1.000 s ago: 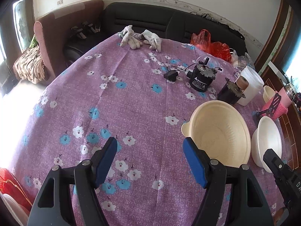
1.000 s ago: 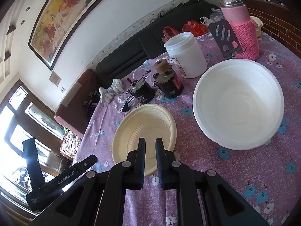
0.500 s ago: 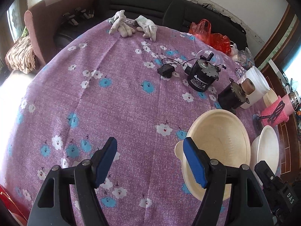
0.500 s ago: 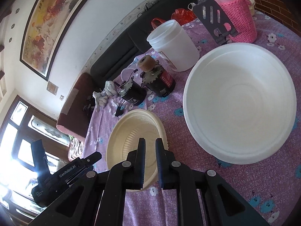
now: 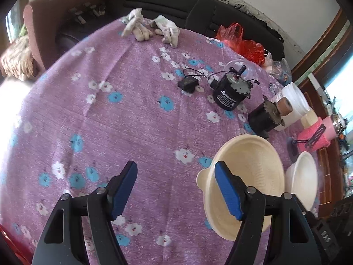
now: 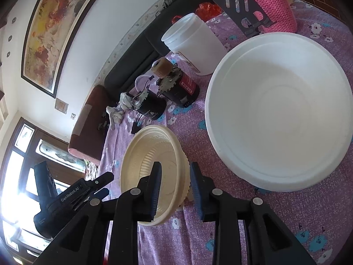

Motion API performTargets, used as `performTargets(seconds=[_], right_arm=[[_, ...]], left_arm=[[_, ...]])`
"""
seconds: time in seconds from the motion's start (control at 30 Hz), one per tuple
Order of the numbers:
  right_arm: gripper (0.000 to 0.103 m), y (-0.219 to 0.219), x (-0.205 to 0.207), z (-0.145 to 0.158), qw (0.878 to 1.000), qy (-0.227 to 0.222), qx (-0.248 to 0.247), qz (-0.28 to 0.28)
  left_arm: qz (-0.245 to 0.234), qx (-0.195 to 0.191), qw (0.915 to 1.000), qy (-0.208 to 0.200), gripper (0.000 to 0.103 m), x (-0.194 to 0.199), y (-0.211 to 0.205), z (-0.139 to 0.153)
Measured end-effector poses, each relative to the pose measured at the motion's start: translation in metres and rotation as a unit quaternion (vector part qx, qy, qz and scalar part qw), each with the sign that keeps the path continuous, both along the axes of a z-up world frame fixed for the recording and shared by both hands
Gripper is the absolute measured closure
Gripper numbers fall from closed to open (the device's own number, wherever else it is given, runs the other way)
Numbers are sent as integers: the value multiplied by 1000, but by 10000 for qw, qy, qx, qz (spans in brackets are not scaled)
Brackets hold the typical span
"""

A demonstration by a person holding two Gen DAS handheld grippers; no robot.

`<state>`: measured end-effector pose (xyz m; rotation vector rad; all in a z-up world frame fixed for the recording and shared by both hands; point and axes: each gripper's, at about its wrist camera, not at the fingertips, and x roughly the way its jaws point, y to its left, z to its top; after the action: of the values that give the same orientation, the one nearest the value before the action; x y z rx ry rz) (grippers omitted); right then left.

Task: Organize plates and bowls
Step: 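Close both tools on the beige bowl rim, then lift the beige bowl and carry it toward the red plate stack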

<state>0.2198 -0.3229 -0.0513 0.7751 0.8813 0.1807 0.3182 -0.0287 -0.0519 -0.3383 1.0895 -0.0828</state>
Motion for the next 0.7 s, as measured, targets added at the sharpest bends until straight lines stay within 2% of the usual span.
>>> performTargets(seconds=[0.17,0.37,0.5,0.63,0.7], right_arm=[[73,4,1,-1,10000,7,-20,14],[73,6,2,-3,10000,-20,-23,3],[73,6,3,-4,10000,-31,-25,7],[73,8,3,-5,10000,-38,-17,24],[73,9,3,-4,10000,-62,-21,26]], left_arm=[[-134,-161,9997,120,31,4,-6,-10],[-413,-740,9960,287,31,9,-9,-19],[-487,-781,9954,255,32,7,-13,-16],[-508,-712,9961,74,38,2,-13,-5],[-573,-748,9955,34,53,1,-15,-2]])
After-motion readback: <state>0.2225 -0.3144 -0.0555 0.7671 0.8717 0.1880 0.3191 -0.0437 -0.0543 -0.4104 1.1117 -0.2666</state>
